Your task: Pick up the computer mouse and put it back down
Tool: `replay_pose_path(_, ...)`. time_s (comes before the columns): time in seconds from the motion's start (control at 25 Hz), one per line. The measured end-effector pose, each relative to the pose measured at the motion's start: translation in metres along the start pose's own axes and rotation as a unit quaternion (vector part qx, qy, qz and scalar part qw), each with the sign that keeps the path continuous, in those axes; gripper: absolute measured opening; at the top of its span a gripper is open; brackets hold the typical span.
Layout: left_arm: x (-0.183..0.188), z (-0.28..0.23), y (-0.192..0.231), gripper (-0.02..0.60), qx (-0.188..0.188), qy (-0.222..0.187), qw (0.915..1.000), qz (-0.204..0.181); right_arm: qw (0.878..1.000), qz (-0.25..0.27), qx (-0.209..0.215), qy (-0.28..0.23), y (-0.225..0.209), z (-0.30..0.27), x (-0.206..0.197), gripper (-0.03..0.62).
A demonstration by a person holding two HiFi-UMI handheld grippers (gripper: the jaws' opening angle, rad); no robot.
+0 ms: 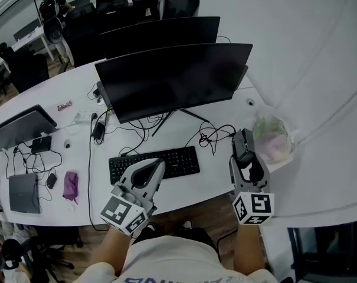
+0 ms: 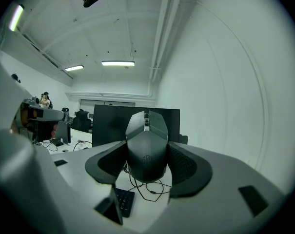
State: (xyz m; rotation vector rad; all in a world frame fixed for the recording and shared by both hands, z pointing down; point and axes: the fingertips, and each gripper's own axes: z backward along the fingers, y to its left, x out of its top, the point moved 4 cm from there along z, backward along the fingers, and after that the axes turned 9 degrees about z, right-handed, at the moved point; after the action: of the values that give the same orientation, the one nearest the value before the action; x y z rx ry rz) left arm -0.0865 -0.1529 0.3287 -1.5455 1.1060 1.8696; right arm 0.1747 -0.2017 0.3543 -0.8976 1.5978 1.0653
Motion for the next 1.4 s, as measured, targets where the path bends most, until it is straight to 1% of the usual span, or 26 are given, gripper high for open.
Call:
replay_pose_path(0.28,-0.019,-0.008,0.001,0.005,0.008,0.025,0.9996,0.011,0.999,-0.013,0.009,0.035,-0.004,-0.009,-0.033,0.276)
replay_pose_path(0.76,-0.049,-0.011,0.005,0.005,0.034,0.060,0.9975,0.019,0.994,-0.028,0.031,0.096,-0.002,-0.030,-0.095,0.276)
replay_pose_path(1.08,-0.065,-0.021,0.008,0.005,0.048,0.076,0.9956,0.026,0.988,-0.038,0.047,0.142,-0.002,-0.042,-0.142,0.276)
replay_pose_path(1.4,-0.082,-0.022,0.008,0.005,0.064,0.096,0.9926,0.038,0.978,-0.036,0.062,0.194,-0.001,-0.051,-0.194,0.276)
